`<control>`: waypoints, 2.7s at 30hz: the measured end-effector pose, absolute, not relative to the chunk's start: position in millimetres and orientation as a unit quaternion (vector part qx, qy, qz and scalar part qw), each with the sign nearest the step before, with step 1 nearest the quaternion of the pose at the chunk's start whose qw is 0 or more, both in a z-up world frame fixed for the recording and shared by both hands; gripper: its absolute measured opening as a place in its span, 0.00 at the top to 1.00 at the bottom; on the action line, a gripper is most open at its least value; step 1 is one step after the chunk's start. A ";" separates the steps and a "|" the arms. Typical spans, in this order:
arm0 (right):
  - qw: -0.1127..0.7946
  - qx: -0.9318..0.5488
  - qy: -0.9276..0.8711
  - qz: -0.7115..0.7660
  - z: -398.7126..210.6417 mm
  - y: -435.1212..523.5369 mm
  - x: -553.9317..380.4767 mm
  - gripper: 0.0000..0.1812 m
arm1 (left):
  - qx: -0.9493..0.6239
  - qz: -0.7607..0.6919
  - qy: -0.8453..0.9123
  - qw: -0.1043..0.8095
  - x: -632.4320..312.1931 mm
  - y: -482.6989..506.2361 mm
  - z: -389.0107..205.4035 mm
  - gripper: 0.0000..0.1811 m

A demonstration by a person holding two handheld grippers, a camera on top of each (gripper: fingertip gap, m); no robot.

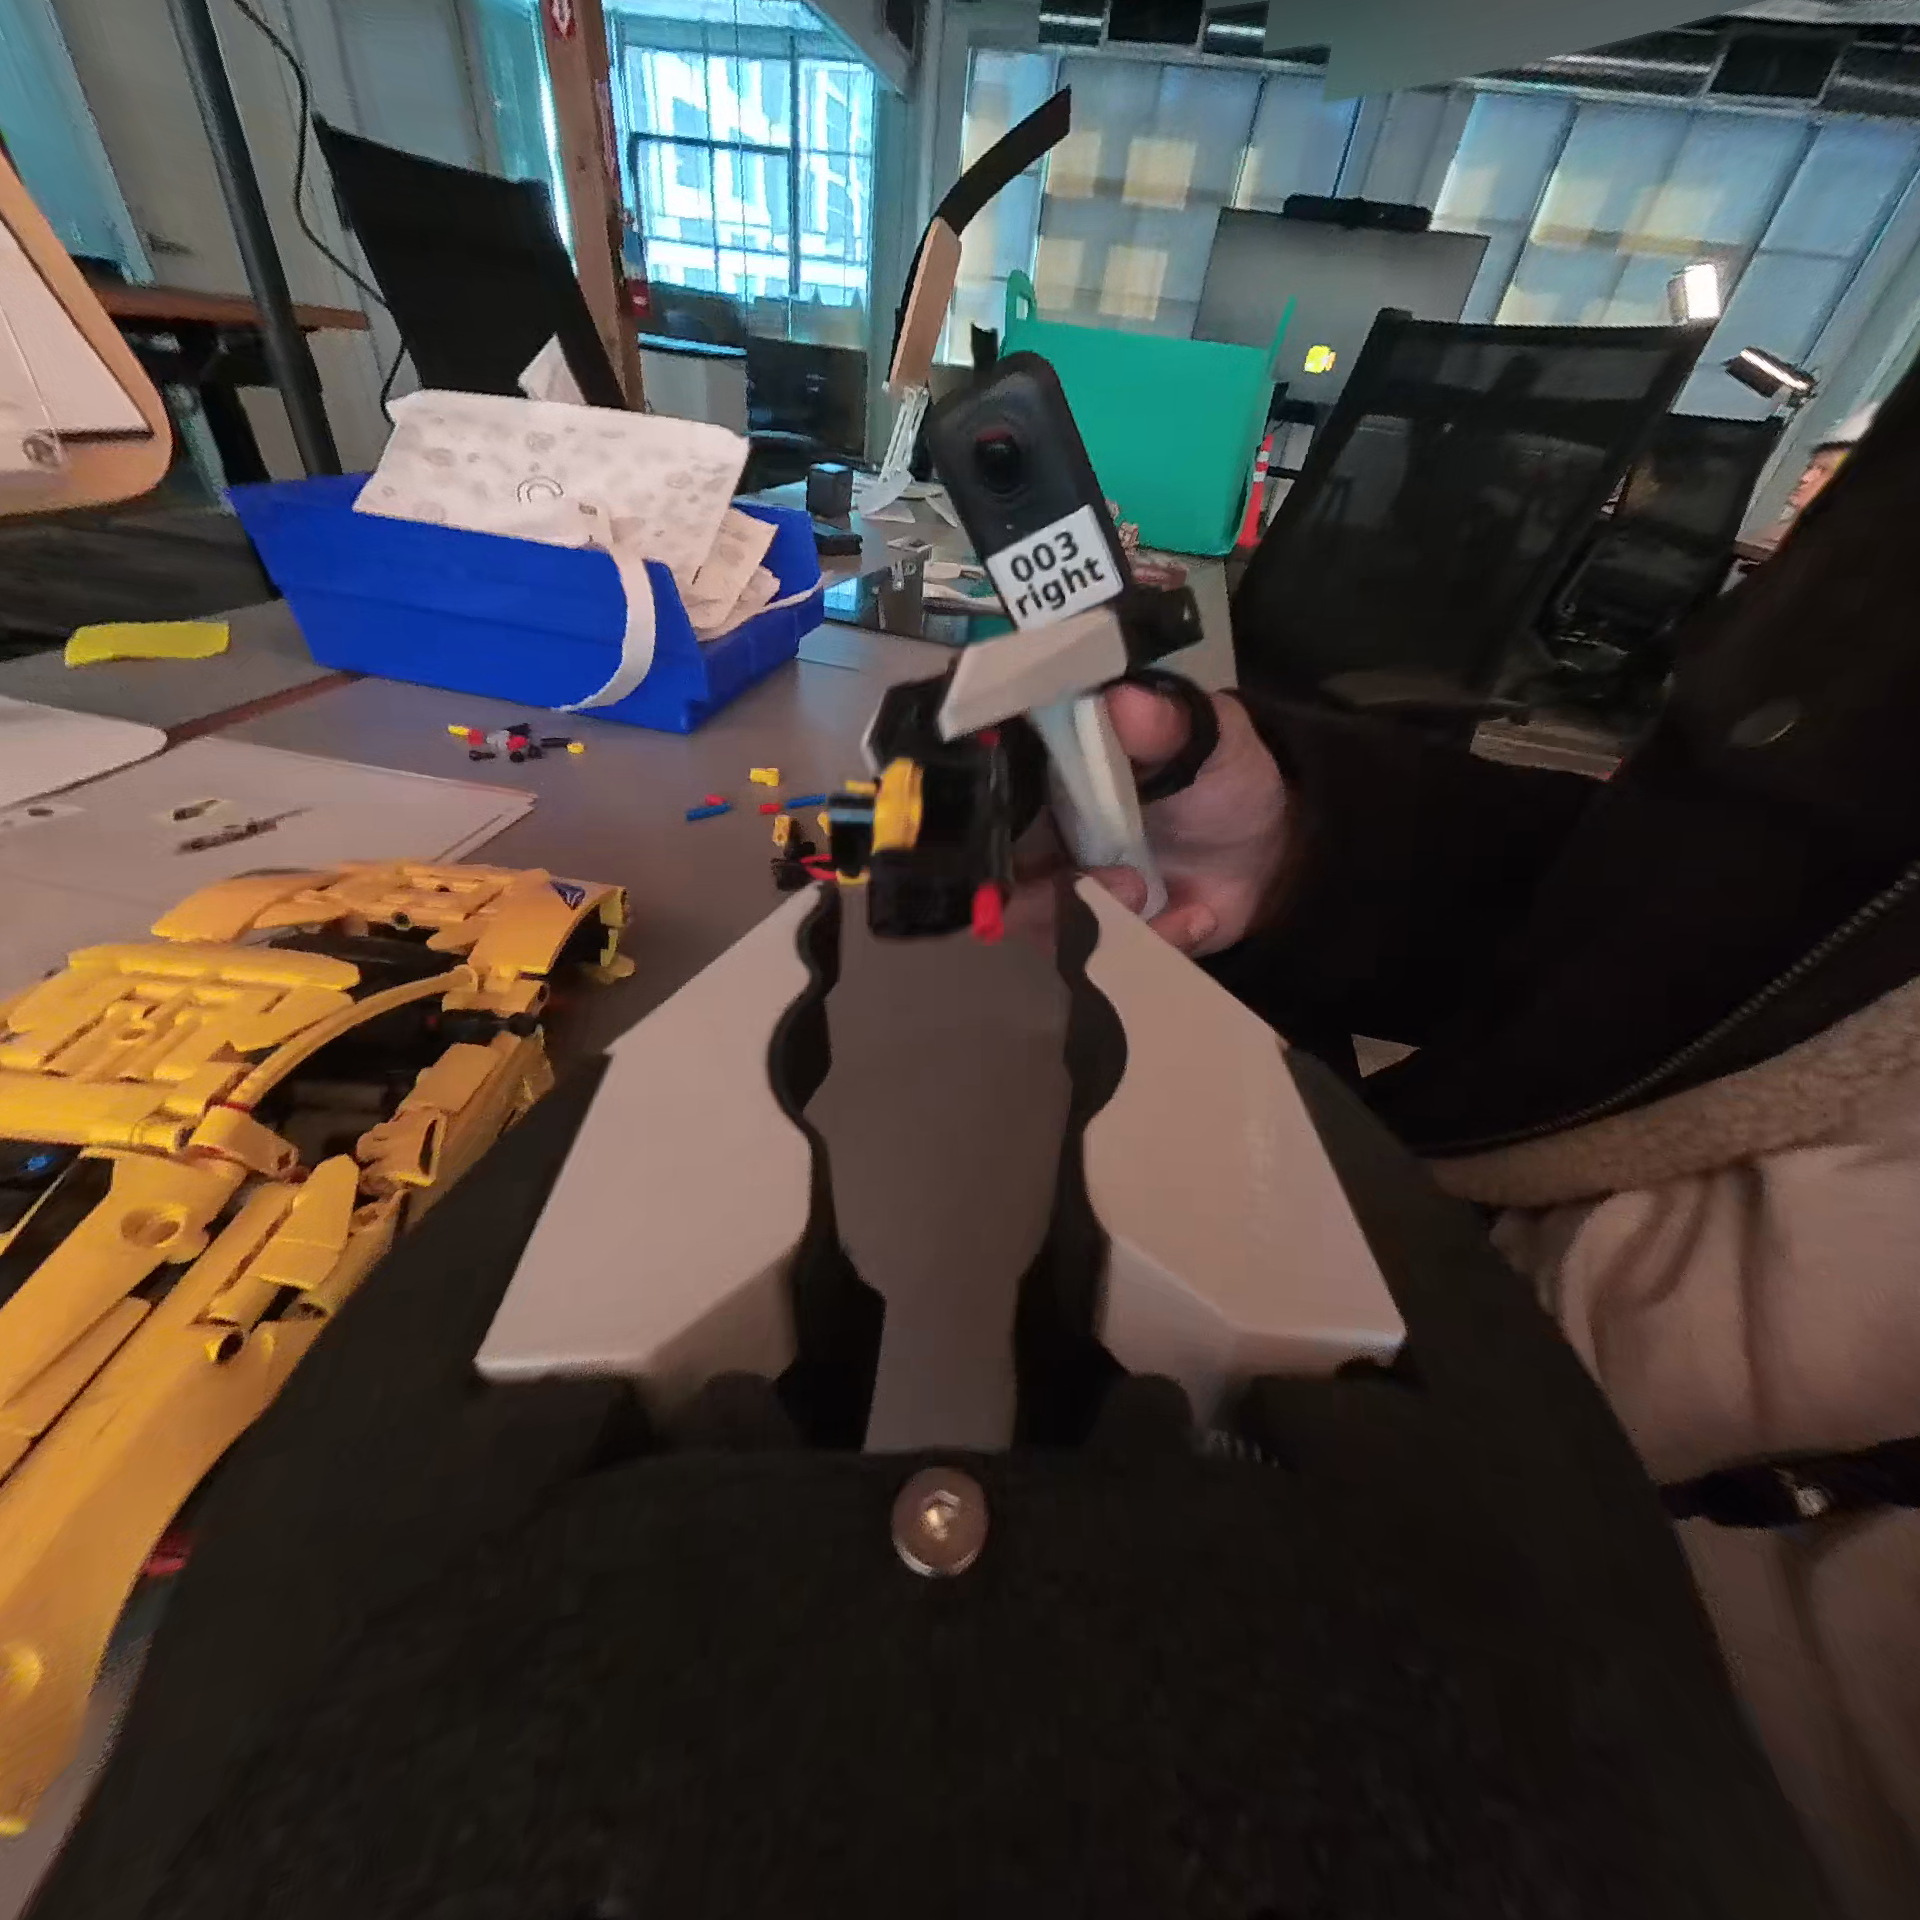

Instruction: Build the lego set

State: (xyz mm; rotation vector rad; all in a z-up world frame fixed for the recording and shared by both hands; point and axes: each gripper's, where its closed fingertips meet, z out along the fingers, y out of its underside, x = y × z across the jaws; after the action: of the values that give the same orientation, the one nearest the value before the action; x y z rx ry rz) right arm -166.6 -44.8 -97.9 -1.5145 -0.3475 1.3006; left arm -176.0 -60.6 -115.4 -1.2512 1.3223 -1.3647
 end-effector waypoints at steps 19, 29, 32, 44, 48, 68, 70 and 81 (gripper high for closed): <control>0.528 -0.825 -0.144 0.143 -140.2 -5.7 -173.5 0.65 | -0.504 -0.128 0.616 0.592 -171.8 -10.0 -157.8 0.87; 0.515 -0.843 -0.114 0.106 -147.9 -3.6 -172.9 0.62 | -0.480 -0.056 0.620 0.618 -170.7 -12.2 -155.7 0.87; 0.522 -0.837 -0.124 0.109 -147.2 -3.5 -174.9 0.64 | -0.479 -0.051 0.619 0.620 -171.1 -12.1 -155.2 0.87; 0.496 -0.848 -0.165 0.091 -153.9 -8.0 -177.8 0.67 | -0.484 -0.035 0.634 0.602 -171.8 -15.2 -161.2 0.88; 0.496 -0.848 -0.168 0.084 -154.1 -9.8 -178.7 0.69 | -0.485 -0.037 0.636 0.599 -171.3 -16.6 -161.7 0.88; 0.547 -0.752 -0.223 0.291 -119.2 -30.3 -179.8 0.60 | -0.522 -0.246 0.625 0.526 -174.3 -18.4 -161.7 0.87; 0.564 -0.713 -0.293 0.298 -116.2 -45.8 -173.2 0.63 | -0.527 -0.328 0.619 0.480 -175.2 -27.2 -160.6 0.86; 0.558 -0.631 -0.421 0.338 -117.2 -78.6 -182.5 0.78 | -0.448 -0.536 0.614 0.368 -184.4 -81.3 -132.4 0.86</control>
State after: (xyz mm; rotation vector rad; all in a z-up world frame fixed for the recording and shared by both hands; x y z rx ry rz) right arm -182.5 -78.6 -117.2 -1.4878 -0.9926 0.7986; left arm -184.4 -81.3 -132.4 -1.1518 1.5760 -1.3759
